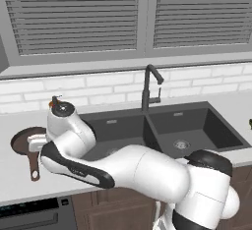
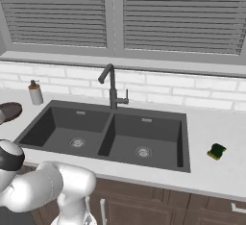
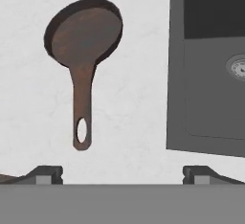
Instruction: Pick the pan and sponge and place them into the sink. Then turn on the water.
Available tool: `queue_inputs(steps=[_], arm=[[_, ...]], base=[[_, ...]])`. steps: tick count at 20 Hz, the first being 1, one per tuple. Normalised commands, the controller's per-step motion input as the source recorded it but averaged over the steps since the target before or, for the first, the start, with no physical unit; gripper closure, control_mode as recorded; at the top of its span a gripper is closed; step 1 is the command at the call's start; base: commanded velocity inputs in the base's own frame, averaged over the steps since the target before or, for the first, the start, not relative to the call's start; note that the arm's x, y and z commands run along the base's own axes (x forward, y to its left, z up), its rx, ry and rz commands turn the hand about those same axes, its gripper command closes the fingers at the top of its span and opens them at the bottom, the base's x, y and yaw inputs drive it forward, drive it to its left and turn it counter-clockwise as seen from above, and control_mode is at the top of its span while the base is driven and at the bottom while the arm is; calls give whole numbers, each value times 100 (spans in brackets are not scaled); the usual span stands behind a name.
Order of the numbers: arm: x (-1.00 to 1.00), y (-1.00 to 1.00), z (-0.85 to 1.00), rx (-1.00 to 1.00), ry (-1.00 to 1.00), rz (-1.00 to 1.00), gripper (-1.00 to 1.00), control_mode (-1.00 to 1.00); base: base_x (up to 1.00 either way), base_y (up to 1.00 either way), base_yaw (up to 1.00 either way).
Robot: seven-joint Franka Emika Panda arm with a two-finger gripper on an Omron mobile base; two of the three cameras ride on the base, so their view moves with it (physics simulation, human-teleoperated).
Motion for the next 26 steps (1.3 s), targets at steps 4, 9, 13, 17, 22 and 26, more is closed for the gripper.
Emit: queue_inputs(steps=[4,9,13,17,22,26], arm=[[6,40,-30,0,10,0,-100,-100],[5,36,-28,-6,9,0,-100,-100],[13,18,-35,-6,7,0,-100,-100],[17,16,-36,-6,2,0,-100,-100],[27,19,-35,-4,0,0,-100,-100],[41,31,-31,-3,0,0,-100,-100]], base=[[0,0,0],[0,0,0],[0,0,0],[0,0,0],[0,0,0],[0,0,0]])
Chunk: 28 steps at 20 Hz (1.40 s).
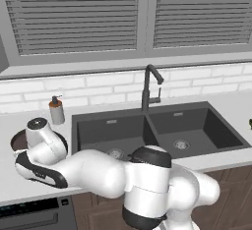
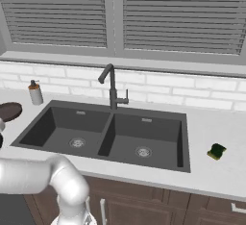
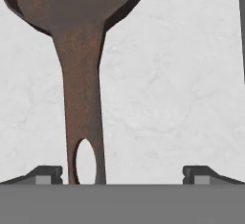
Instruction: Pick the pan and sponge and place them into the sink. Then turn on the water.
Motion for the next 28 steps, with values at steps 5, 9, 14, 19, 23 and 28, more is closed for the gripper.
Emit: queue_inputs(steps=[5,9,14,19,23,28], arm=[[28,31,-29,-1,0,0,-100,-100],[19,32,-26,0,0,0,-100,-100],[11,19,-33,-4,0,0,-100,-100],[1,2,-47,-1,0,0,-100,-100],[0,0,-52,0,0,0,100,-100],[-22,-18,-63,1,0,-1,100,-100]], base=[[0,0,0],[0,0,0],[0,0,0],[0,0,0],[0,0,0],[0,0,0]])
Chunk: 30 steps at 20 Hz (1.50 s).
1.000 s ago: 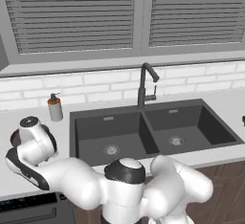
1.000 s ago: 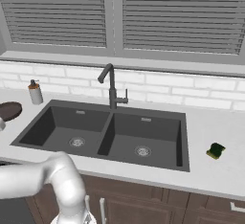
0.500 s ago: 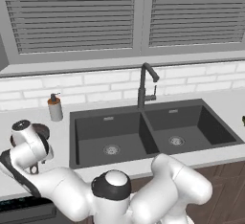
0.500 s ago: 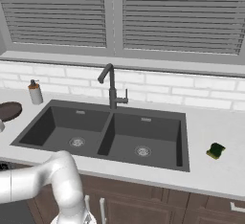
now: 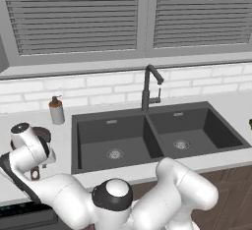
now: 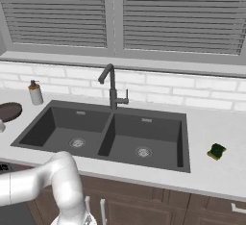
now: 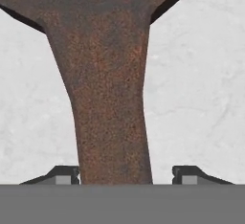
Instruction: Pick the pan and sponge and place them into the sink. Then turn on the water.
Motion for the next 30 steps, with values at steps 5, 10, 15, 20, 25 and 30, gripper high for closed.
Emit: queue_inputs(steps=[5,10,15,20,25,30], arm=[[-24,-23,-51,4,-5,-1,100,-100],[-30,-3,7,4,-14,-3,100,-100],[-59,-15,86,7,-14,-14,100,-100],[-46,-72,96,19,0,-32,100,-100],[-5,-100,55,21,0,-41,100,-100],[0,-100,20,22,2,-38,100,-100]], base=[[0,0,0],[0,0,0],[0,0,0],[0,0,0],[0,0,0],[0,0,0]])
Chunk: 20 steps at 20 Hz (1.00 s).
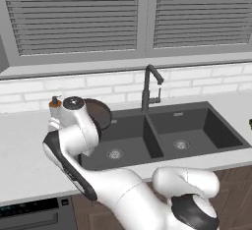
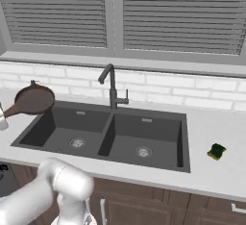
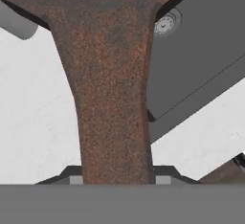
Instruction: Pick the pan and sponge and place them into the sink. Then turn on the water.
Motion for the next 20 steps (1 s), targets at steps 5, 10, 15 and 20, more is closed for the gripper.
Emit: queue_inputs(steps=[5,10,15,20], arm=[[9,-100,22,17,23,-21,100,-100],[50,-81,14,4,31,-1,100,-100],[69,-55,1,0,25,-1,100,-100],[77,-37,-16,-2,22,-7,100,-100]], base=[[0,0,0],[0,0,0],[0,0,0],[0,0,0]])
